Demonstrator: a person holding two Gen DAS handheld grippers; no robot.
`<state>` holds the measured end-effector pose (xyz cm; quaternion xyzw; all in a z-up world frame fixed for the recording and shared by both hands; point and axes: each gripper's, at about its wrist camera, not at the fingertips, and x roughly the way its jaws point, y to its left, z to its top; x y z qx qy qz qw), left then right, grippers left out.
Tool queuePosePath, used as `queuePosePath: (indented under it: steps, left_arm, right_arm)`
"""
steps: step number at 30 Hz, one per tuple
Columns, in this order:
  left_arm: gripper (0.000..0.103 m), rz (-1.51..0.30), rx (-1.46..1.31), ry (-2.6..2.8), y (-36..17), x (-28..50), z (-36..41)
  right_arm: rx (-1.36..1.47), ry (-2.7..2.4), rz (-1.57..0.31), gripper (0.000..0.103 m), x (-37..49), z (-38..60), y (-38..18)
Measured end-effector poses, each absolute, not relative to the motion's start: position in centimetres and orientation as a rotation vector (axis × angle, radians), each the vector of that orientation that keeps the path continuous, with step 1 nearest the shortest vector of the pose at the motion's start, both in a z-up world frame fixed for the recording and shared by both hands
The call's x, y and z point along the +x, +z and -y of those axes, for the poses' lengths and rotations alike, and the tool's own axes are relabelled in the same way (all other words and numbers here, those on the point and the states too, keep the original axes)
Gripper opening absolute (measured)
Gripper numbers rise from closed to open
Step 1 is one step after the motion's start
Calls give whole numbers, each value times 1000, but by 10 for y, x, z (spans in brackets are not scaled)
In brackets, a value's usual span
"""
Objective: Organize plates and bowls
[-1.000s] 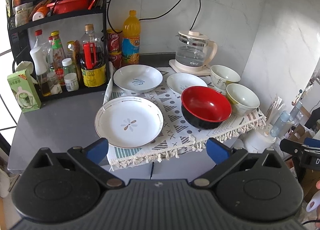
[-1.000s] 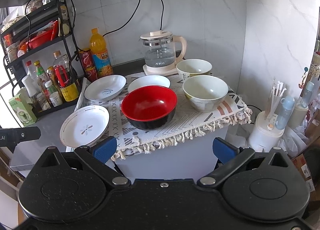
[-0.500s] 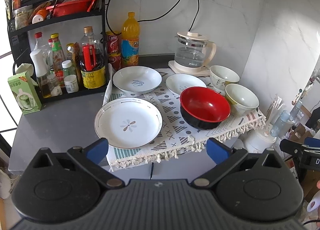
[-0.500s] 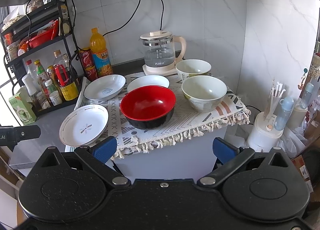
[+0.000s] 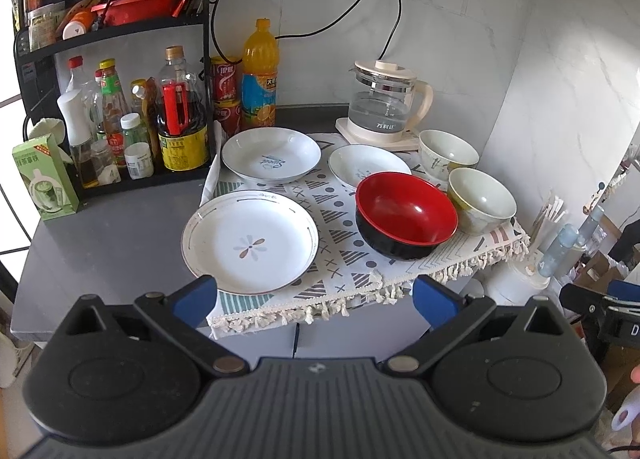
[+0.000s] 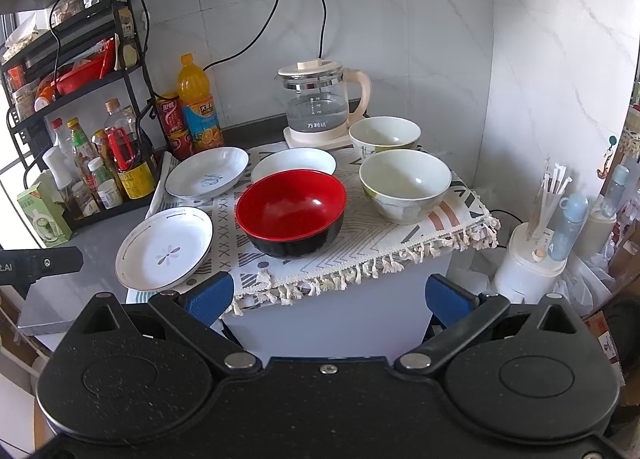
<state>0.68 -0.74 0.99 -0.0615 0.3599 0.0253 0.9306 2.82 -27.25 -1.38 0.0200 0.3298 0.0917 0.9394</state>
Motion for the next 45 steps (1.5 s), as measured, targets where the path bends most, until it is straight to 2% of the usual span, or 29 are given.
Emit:
queuePosePath:
  steps: [13, 24, 27, 31, 33, 37, 42, 45]
  left_arm:
    - [103, -780, -128, 65, 1, 47, 19]
    - [102, -810, -144, 82, -12, 117, 28]
    - [102, -824, -131, 65, -15, 141, 34]
    - [101, -831, -135, 42, -21, 176, 41]
    - [100, -832, -140, 39, -24, 191, 45]
    - [100, -848, -157, 26, -33, 222, 51]
    - [97, -876, -159, -8, -42, 258, 63]
    - [95, -893, -151, -33, -48, 278, 72]
  right_arm:
    - [56, 188, -719, 103, 72, 280, -24]
    - [72, 178, -757, 102, 136, 289, -36]
    - [85, 163, -772, 96, 158, 294, -41]
    - [98, 147, -787, 95, 183, 302, -48]
    - [104, 151, -802, 89, 196, 305, -52]
    - [105, 153, -827, 86, 218, 311, -59]
    - [136, 135, -857, 75, 244, 323, -68]
    - [166, 113, -871, 73, 259, 332, -72]
